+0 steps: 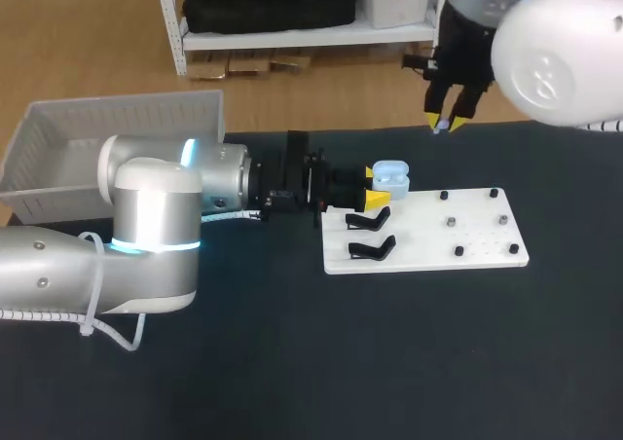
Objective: Pick up each earbud case from the left stands, insert the matching earbuds, close the lid, and place the case in the box.
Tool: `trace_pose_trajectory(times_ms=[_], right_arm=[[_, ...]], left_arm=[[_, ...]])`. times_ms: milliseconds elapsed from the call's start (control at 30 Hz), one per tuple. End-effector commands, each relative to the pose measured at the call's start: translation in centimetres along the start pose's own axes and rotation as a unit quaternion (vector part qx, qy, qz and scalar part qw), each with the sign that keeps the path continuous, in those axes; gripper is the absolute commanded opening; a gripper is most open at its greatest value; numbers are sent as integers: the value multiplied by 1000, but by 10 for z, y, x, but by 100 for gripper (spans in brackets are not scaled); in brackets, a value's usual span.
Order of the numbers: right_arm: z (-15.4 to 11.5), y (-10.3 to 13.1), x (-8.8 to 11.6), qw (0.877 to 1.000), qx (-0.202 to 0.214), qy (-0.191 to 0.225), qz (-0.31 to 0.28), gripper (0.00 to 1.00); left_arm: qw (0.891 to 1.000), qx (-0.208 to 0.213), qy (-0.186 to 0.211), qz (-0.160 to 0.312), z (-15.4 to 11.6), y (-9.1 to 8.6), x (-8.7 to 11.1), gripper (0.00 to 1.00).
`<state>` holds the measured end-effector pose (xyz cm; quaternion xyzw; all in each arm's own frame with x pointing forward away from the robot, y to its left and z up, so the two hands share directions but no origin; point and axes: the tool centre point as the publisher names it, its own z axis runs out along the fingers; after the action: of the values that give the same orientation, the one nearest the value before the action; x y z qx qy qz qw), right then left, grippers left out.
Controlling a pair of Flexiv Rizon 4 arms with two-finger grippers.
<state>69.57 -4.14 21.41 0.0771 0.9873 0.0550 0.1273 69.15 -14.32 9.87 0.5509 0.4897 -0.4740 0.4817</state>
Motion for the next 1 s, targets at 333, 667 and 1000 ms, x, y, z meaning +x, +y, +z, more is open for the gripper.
trace_pose_trajectory(times_ms=[333,667,1000], right_arm=[[0,-2,3,1000,-1,-5,1,0],[-3,28,11,985,-12,27,-170,0],[16,40,33,961,-1,64,-268,0]], left_arm=[[1000,-5,-1,2,0,-3,1,0],[1000,-5,-1,2,0,-3,1,0],[1000,-5,-1,2,0,-3,1,0]])
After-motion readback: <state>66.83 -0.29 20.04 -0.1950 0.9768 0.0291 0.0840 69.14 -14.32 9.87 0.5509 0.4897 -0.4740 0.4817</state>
